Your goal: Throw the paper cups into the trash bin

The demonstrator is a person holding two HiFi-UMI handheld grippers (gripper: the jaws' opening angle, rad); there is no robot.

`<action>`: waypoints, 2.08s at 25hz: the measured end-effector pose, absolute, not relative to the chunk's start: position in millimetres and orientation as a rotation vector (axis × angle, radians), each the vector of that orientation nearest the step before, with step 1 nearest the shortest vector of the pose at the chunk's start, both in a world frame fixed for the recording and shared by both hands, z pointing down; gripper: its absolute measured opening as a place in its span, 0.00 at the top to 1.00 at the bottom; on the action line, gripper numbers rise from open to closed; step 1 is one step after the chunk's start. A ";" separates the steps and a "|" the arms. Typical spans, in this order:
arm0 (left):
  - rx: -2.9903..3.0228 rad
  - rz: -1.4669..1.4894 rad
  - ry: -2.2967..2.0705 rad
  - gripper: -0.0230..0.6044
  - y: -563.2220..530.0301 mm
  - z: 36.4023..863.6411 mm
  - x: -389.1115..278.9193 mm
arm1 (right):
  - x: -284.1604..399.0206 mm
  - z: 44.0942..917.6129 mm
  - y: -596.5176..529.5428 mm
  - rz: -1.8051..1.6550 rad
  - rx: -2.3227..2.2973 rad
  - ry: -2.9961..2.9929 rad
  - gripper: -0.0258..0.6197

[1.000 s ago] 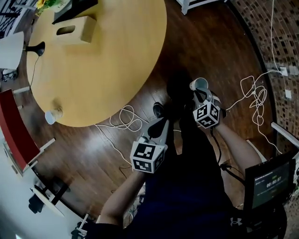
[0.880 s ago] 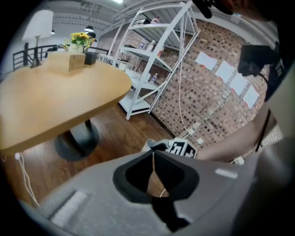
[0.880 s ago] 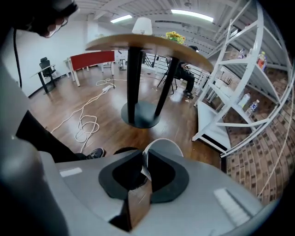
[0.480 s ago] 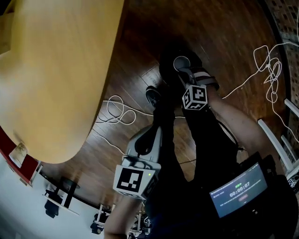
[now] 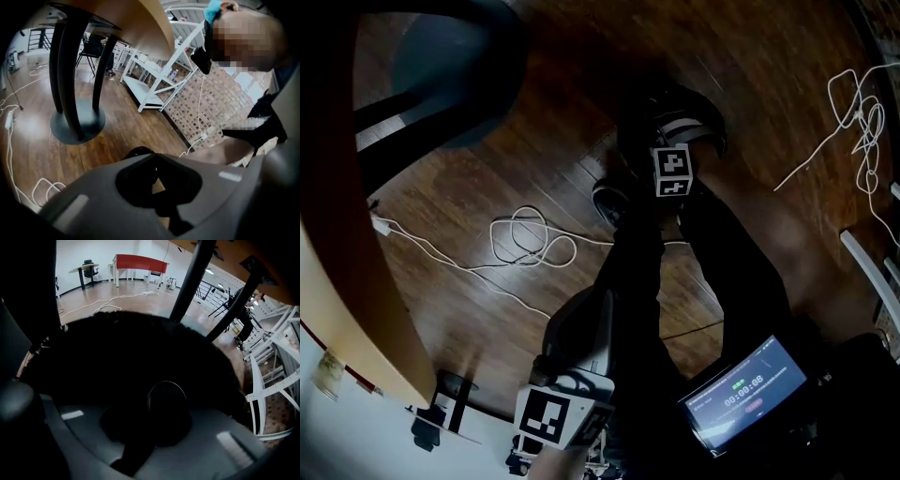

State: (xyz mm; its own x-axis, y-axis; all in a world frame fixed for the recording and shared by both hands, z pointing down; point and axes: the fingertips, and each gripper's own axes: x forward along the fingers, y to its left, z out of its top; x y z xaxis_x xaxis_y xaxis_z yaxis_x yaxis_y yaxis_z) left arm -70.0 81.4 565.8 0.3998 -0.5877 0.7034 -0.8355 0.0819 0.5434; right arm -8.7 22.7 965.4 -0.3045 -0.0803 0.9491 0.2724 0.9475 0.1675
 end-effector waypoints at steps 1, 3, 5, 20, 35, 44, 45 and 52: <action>1.600 0.290 -1.287 0.96 82.5 569.0 -70.9 | -10.1 973.2 22.2 -0.352 -0.140 -1.848 0.90; 1.586 0.276 -1.284 0.96 85.1 573.2 -72.3 | -12.4 986.7 17.9 -0.364 -0.126 -1.847 0.90; 1.578 0.271 -1.281 0.96 88.5 575.0 -74.2 | -13.8 996.9 15.1 -0.379 -0.113 -1.850 0.90; 1.563 0.264 -1.259 0.96 87.4 574.6 -70.8 | -4.2 1007.2 16.5 -0.171 -0.055 -1.829 0.73; 1.638 0.345 -1.257 0.96 97.6 507.7 -60.9 | 15.9 847.8 35.0 0.204 0.110 -1.888 0.75; 1.668 0.365 -1.319 0.96 99.3 418.8 -46.7 | 90.0 616.1 19.1 0.477 0.435 -2.007 0.80; 1.680 0.365 -1.330 0.96 98.5 400.7 -48.3 | 94.2 587.3 17.2 0.508 0.484 -2.030 0.81; 1.819 0.288 -1.532 0.96 46.9 303.4 -88.8 | 75.7 412.6 -45.8 0.505 0.781 -2.317 0.86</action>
State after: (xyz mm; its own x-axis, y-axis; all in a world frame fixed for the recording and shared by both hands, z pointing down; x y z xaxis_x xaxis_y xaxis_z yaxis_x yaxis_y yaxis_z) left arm -88.8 46.9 303.4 0.2656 -0.7608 0.5922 -0.9237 -0.0250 0.3822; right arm 75.7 -45.8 412.6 -0.6235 -0.4004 0.6715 -0.6436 0.7504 -0.1502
